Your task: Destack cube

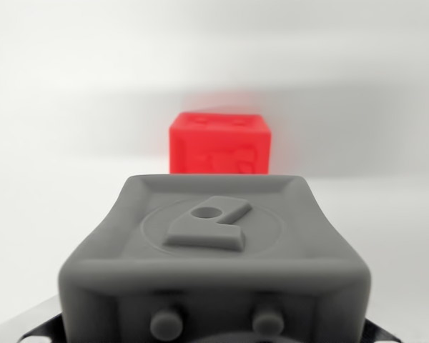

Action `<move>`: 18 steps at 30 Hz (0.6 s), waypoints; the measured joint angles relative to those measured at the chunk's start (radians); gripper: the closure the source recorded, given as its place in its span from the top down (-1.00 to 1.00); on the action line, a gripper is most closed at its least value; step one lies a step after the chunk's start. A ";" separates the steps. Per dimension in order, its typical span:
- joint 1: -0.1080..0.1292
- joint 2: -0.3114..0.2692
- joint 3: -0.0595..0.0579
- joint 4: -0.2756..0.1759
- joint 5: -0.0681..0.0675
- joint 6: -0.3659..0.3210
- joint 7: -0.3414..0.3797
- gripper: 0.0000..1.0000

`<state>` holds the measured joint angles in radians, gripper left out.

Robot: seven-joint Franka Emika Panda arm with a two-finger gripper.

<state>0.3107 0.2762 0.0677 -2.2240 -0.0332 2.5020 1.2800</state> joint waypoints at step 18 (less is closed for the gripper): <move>-0.002 -0.093 0.000 0.015 0.010 -0.104 -0.013 -1.00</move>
<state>0.3082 0.1830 0.0673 -2.2091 -0.0234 2.3979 1.2671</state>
